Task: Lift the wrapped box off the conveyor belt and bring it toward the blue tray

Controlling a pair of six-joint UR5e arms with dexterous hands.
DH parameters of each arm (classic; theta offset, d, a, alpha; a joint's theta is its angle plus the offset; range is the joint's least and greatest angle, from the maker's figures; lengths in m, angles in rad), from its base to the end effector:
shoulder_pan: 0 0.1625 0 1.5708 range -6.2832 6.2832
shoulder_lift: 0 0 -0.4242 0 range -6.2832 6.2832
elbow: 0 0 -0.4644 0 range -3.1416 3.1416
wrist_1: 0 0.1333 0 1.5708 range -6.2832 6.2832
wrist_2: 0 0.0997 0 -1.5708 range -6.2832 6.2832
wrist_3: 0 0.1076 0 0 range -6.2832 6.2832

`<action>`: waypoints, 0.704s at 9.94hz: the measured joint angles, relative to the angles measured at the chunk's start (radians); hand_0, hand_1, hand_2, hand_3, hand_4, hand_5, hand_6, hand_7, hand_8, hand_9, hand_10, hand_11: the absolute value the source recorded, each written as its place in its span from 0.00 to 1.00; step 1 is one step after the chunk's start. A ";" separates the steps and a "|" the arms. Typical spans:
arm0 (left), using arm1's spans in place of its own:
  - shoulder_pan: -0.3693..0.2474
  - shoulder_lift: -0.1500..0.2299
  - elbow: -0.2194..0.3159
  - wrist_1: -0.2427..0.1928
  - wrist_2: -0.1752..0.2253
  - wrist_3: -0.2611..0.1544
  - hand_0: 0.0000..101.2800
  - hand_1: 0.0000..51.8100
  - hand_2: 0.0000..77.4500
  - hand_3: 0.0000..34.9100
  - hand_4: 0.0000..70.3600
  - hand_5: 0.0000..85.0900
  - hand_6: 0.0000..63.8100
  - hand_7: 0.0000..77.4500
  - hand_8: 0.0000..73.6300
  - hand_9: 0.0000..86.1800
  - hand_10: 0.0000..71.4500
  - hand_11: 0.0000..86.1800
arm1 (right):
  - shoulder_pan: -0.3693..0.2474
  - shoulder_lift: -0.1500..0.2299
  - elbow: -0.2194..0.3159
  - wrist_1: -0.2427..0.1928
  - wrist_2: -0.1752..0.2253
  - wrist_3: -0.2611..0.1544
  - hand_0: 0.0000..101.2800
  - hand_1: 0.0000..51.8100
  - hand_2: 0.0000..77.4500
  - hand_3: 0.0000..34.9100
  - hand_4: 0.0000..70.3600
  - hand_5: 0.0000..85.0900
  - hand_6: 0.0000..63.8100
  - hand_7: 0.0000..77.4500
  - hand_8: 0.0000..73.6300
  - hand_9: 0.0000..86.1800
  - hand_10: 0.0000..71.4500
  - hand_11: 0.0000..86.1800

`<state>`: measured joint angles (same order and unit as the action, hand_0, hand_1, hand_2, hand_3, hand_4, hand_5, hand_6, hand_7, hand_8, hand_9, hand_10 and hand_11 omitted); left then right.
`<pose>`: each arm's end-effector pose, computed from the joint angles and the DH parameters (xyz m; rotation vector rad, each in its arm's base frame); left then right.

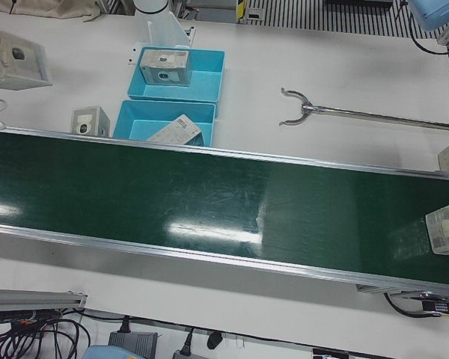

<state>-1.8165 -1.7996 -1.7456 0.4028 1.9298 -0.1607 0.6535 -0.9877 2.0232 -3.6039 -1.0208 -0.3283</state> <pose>-0.2444 -0.5821 0.4929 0.3000 -2.1785 2.1968 -0.3624 -0.5162 0.1512 -0.3630 -2.5396 1.5392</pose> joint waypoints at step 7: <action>0.000 0.000 0.000 0.000 0.000 0.000 0.00 0.00 0.01 0.00 0.00 0.01 0.00 0.01 0.01 0.00 0.00 0.00 | -0.285 0.067 0.045 0.047 0.101 -0.104 0.40 0.05 0.51 0.32 0.37 0.61 0.36 0.72 0.10 0.31 0.11 0.13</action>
<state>-1.8165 -1.7996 -1.7456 0.4028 1.9298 -0.1607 0.3684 -0.9203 2.0685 -3.5568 -0.9196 -0.4323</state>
